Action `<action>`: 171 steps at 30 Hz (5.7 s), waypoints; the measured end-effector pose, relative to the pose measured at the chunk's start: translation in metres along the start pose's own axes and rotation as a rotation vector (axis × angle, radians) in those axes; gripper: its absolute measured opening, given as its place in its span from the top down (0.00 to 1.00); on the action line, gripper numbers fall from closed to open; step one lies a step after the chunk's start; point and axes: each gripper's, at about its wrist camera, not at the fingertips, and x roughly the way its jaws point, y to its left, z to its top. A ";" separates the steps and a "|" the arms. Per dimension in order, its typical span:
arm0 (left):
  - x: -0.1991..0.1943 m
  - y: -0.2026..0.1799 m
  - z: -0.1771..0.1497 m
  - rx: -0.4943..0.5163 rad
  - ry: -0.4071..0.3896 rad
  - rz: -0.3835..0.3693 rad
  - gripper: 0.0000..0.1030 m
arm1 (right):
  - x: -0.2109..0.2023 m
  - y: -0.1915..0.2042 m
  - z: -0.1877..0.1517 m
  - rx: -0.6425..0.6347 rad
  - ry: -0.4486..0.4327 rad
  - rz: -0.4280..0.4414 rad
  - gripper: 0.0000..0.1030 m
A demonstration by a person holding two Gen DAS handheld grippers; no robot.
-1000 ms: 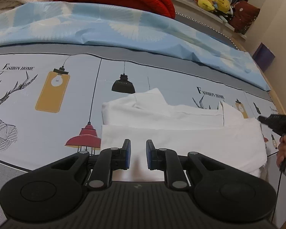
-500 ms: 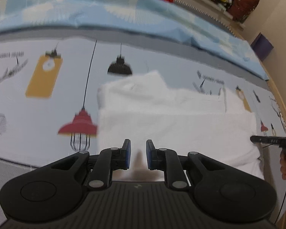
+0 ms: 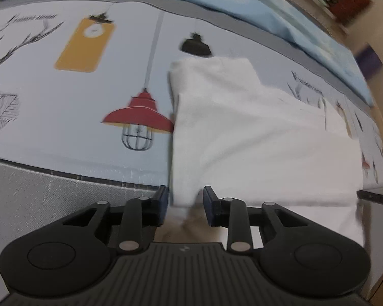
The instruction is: Fold small clothes
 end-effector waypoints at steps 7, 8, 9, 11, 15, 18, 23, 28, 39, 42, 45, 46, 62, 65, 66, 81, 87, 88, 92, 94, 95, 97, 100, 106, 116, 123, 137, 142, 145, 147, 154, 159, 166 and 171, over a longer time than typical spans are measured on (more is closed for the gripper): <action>-0.091 -0.008 -0.007 0.002 -0.126 0.064 0.69 | -0.083 0.010 -0.024 0.056 -0.123 -0.166 0.85; -0.112 -0.013 -0.012 0.004 -0.159 0.035 0.68 | -0.102 0.013 -0.029 0.055 -0.158 -0.154 0.83; -0.132 -0.020 -0.018 0.015 -0.188 0.015 0.68 | -0.124 0.017 -0.037 0.055 -0.197 -0.142 0.78; -0.160 -0.034 -0.037 0.049 -0.228 -0.002 0.68 | -0.159 0.023 -0.052 0.067 -0.252 -0.115 0.71; -0.192 -0.045 -0.100 0.075 -0.244 -0.041 0.68 | -0.218 0.031 -0.101 0.105 -0.337 -0.043 0.65; -0.188 -0.041 -0.156 0.045 -0.235 -0.045 0.68 | -0.231 0.031 -0.144 0.107 -0.344 -0.027 0.61; -0.154 -0.032 -0.221 0.072 -0.110 0.055 0.68 | -0.204 0.013 -0.210 0.163 -0.201 -0.082 0.62; -0.140 -0.015 -0.248 0.044 -0.083 0.051 0.68 | -0.189 -0.003 -0.238 0.158 -0.172 -0.158 0.62; -0.121 -0.002 -0.254 -0.031 -0.025 0.066 0.68 | -0.135 -0.007 -0.268 0.275 -0.026 -0.161 0.61; -0.117 0.001 -0.255 -0.025 -0.005 0.086 0.68 | -0.135 -0.007 -0.272 0.297 -0.032 -0.171 0.61; -0.112 0.001 -0.258 -0.011 0.015 0.099 0.68 | -0.132 0.001 -0.273 0.258 -0.014 -0.193 0.61; -0.110 0.000 -0.259 -0.002 0.020 0.103 0.68 | -0.130 0.001 -0.274 0.243 -0.009 -0.200 0.61; -0.095 -0.010 -0.261 0.085 0.039 0.104 0.83 | -0.124 0.010 -0.273 0.195 0.012 -0.211 0.61; -0.096 -0.010 -0.261 0.095 0.038 0.081 0.94 | -0.126 0.010 -0.275 0.201 0.015 -0.195 0.65; -0.097 -0.009 -0.262 0.090 0.034 0.071 0.94 | -0.126 0.009 -0.275 0.204 0.016 -0.191 0.80; -0.094 -0.002 -0.261 0.046 0.075 0.050 0.90 | -0.128 0.008 -0.278 0.242 0.024 -0.190 0.88; -0.099 -0.006 -0.262 0.064 0.053 0.050 0.94 | -0.128 0.011 -0.277 0.234 0.009 -0.180 0.93; -0.103 -0.006 -0.262 0.061 0.041 0.042 0.94 | -0.130 0.012 -0.276 0.238 -0.005 -0.178 0.93; -0.132 -0.010 -0.252 0.080 -0.017 -0.014 0.95 | -0.154 0.012 -0.268 0.275 -0.099 -0.115 0.94; -0.153 -0.014 -0.246 0.114 -0.060 -0.033 0.95 | -0.173 0.011 -0.259 0.305 -0.153 -0.061 0.94; -0.164 -0.016 -0.243 0.129 -0.081 -0.043 0.95 | -0.183 0.011 -0.255 0.312 -0.180 -0.039 0.94; -0.194 -0.018 -0.240 0.153 -0.129 -0.068 0.95 | -0.203 0.013 -0.248 0.309 -0.226 -0.006 0.94; -0.242 -0.020 -0.245 0.204 -0.203 -0.107 0.95 | -0.243 0.018 -0.242 0.259 -0.307 0.021 0.95; -0.334 -0.008 -0.278 0.250 -0.293 -0.213 0.95 | -0.325 0.023 -0.262 0.122 -0.404 0.104 0.95; -0.324 0.024 -0.248 0.151 -0.265 -0.205 0.95 | -0.341 0.026 -0.264 0.058 -0.365 0.203 0.95; -0.197 0.043 -0.129 0.060 -0.157 -0.088 0.94 | -0.219 0.024 -0.154 0.089 -0.220 0.104 0.95; -0.129 0.072 -0.112 0.026 -0.106 -0.048 0.79 | -0.121 0.007 -0.133 0.040 -0.206 -0.046 0.75; -0.111 0.059 -0.107 0.036 -0.152 -0.071 0.68 | -0.103 0.017 -0.131 -0.022 -0.205 -0.041 0.69; -0.098 0.046 -0.100 0.060 -0.169 -0.048 0.67 | -0.087 0.025 -0.120 -0.056 -0.196 -0.049 0.64; -0.091 0.041 -0.095 0.078 -0.168 -0.031 0.67 | -0.077 0.030 -0.114 -0.079 -0.184 -0.077 0.61; -0.075 0.039 -0.077 0.082 -0.189 -0.022 0.67 | -0.052 0.034 -0.093 -0.066 -0.190 -0.093 0.61; -0.072 0.038 -0.070 0.093 -0.213 -0.031 0.67 | -0.044 0.041 -0.084 -0.084 -0.208 -0.084 0.72; -0.092 0.037 -0.065 0.145 -0.364 -0.022 0.89 | -0.060 0.041 -0.072 -0.015 -0.305 -0.083 0.94; -0.087 0.034 -0.058 0.108 -0.397 0.037 0.88 | -0.080 0.027 -0.066 0.116 -0.469 -0.128 0.94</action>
